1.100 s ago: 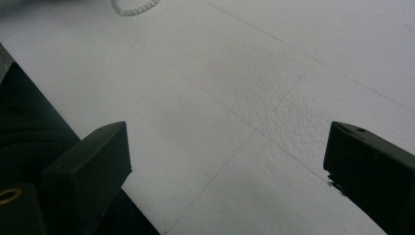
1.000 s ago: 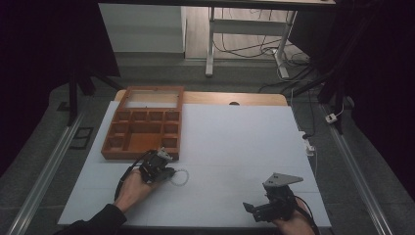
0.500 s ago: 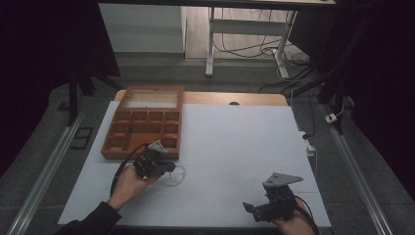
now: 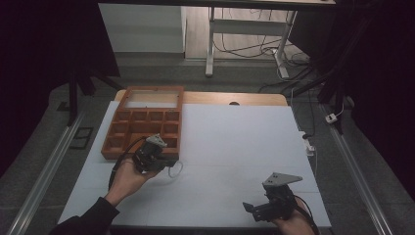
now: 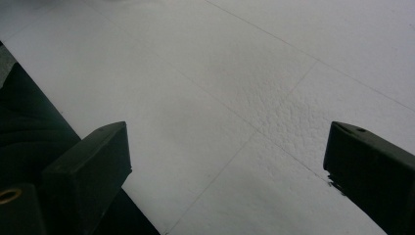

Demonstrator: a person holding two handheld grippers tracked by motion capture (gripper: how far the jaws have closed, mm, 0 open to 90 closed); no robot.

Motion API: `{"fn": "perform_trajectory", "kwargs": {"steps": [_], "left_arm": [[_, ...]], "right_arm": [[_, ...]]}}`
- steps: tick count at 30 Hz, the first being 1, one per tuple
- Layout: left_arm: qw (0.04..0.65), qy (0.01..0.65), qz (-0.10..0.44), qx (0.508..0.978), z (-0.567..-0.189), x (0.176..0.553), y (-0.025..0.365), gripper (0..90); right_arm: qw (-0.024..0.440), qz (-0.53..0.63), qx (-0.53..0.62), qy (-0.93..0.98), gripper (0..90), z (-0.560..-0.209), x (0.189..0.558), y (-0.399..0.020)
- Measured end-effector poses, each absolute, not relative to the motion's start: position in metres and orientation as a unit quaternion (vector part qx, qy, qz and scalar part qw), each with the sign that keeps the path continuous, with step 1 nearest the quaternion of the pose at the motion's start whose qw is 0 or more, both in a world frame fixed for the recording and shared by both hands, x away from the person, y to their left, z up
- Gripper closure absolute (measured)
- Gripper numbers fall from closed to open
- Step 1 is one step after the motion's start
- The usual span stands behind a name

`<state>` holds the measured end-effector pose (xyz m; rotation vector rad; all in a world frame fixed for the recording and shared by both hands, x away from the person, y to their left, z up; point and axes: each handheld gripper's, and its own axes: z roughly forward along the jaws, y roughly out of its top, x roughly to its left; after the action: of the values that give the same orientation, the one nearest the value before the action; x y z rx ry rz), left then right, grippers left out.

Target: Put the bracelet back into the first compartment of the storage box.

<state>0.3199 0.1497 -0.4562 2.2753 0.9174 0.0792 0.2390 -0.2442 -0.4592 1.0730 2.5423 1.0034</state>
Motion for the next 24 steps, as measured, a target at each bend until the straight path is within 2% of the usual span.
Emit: {"fn": "perform_trajectory", "kwargs": {"steps": [16,24], "left_arm": [[0.335,0.354,0.043,0.872,-0.417,0.332,0.158,85.3],[0.329,0.371,0.048,0.867,-0.412,0.342,0.170,85.3]], "right_arm": [[0.103,0.340,0.362,0.862,3.2,-0.459,0.239,-0.244],[0.103,0.340,0.362,0.862,3.2,-0.459,0.239,-0.244]]}}
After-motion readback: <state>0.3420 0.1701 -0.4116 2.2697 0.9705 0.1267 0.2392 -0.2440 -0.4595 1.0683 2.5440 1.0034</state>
